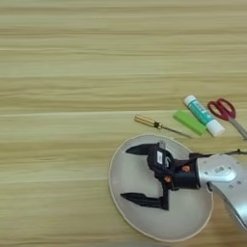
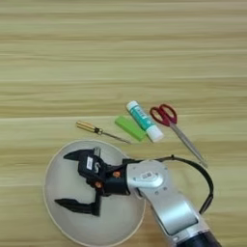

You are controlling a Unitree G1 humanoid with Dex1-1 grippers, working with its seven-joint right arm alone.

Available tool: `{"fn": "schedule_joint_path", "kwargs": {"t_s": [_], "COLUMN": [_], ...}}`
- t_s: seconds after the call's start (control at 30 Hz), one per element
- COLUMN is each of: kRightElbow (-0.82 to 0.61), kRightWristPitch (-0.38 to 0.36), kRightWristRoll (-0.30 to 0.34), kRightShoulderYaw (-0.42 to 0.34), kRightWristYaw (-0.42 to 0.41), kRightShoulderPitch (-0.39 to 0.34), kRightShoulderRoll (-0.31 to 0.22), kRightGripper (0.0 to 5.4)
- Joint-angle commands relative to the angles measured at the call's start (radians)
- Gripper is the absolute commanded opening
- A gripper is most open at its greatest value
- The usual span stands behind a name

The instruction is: Move the objects on the table

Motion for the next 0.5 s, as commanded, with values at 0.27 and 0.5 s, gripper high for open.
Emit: {"fn": "schedule_joint_path", "kwargs": {"t_s": [0.27,0.5], "kRightElbow": [0.031,0.079], "kRightWristPitch": [0.03,0.04], "kRightWristRoll": [-0.024,-0.033], "kRightShoulderYaw": [0.005,0.011], "kRightWristYaw": [-0.106,-0.144], "kRightShoulderPitch": [-0.13,-0.18], "kRightShoulderRoll": [0.082,0.128], "kRightGripper": [5.37,5.37]}}
